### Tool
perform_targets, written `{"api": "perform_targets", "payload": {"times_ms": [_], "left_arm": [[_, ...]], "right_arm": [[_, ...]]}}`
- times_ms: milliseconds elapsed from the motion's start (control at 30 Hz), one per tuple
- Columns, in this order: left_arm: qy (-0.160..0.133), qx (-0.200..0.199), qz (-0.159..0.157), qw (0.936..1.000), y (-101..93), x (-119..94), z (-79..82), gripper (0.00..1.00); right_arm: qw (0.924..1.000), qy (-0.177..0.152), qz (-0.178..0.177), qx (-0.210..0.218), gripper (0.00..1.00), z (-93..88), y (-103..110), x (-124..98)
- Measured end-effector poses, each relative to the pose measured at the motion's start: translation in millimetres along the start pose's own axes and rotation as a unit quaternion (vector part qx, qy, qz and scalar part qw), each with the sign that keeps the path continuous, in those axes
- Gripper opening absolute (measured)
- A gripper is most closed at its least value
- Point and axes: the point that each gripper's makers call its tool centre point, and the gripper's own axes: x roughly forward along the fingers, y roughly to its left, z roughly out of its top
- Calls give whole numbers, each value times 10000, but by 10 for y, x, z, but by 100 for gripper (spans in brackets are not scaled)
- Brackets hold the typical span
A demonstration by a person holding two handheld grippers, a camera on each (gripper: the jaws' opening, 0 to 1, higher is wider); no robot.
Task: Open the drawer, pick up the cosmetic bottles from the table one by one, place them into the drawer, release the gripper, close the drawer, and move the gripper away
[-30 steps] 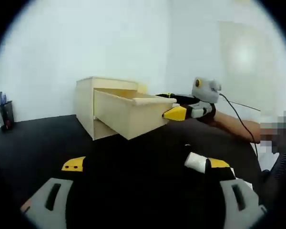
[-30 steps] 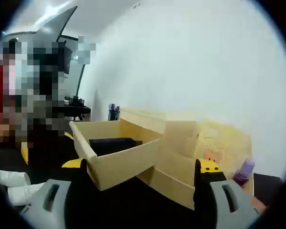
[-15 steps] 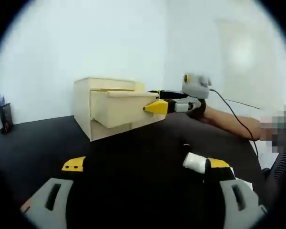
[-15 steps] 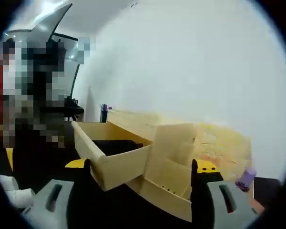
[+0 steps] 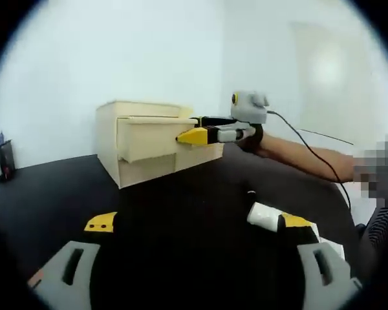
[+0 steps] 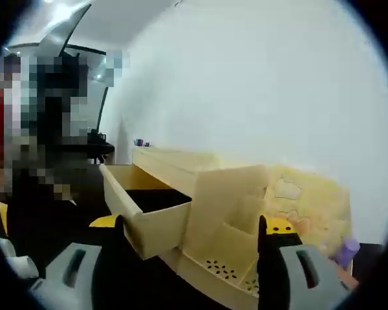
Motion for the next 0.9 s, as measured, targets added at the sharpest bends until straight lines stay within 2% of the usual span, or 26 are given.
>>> {"api": "perform_targets", "payload": {"times_ms": [133,400,533,900], "left_arm": [[103,35,-2,9999,-2,21,-40,94],[161,45,21,9999,28,23,-57,94],[219,57,23,9997,59,30,-73,93],[184,32,-8,9998,70,32,-52,93]], "right_arm": [[9998,-142,76,-100,73,13,21,37],[9995,-203,198,-141,62,21,-29,171],[9998,-113,120,-130,61,15,-136,291],[10000,-48,-7,-48,61,-4,-190,327]]}}
